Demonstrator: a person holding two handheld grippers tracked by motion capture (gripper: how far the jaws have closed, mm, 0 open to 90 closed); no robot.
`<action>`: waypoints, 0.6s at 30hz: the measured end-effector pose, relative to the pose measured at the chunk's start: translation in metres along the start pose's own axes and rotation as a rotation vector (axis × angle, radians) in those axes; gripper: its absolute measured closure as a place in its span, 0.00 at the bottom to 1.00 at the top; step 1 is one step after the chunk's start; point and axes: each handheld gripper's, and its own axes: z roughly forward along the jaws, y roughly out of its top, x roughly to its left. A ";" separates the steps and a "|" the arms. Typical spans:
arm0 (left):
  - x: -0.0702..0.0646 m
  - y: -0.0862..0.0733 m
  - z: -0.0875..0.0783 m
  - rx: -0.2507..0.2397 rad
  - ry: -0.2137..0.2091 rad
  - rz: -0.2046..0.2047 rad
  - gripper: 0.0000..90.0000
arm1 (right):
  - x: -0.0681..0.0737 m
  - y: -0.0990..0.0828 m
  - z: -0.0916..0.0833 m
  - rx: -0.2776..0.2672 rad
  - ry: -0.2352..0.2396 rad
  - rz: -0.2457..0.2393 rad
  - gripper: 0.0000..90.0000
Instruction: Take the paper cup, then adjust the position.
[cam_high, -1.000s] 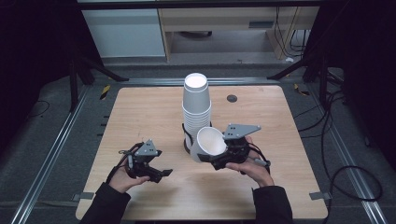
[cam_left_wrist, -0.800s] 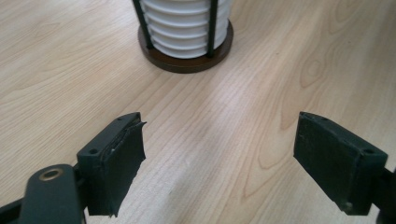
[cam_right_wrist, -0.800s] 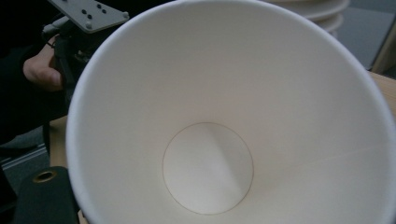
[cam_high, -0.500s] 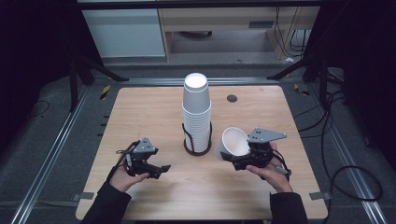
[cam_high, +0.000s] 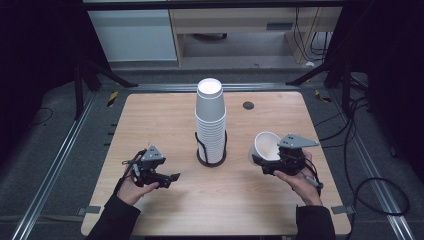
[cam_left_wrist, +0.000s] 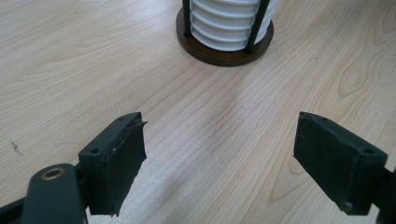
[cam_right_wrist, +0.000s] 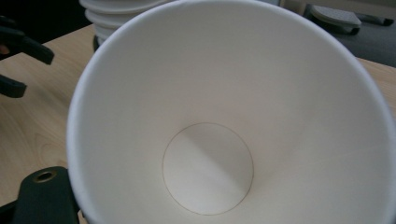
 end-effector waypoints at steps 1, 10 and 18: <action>0.000 0.000 0.000 0.002 0.002 -0.001 0.18 | -0.002 0.000 0.000 0.001 -0.013 0.006 0.17; 0.003 -0.002 0.001 0.006 0.008 -0.013 0.18 | -0.026 -0.004 -0.003 0.055 -0.188 0.092 0.16; 0.004 -0.002 0.002 0.012 0.017 -0.023 0.18 | -0.047 -0.011 -0.002 0.115 -0.312 0.129 0.16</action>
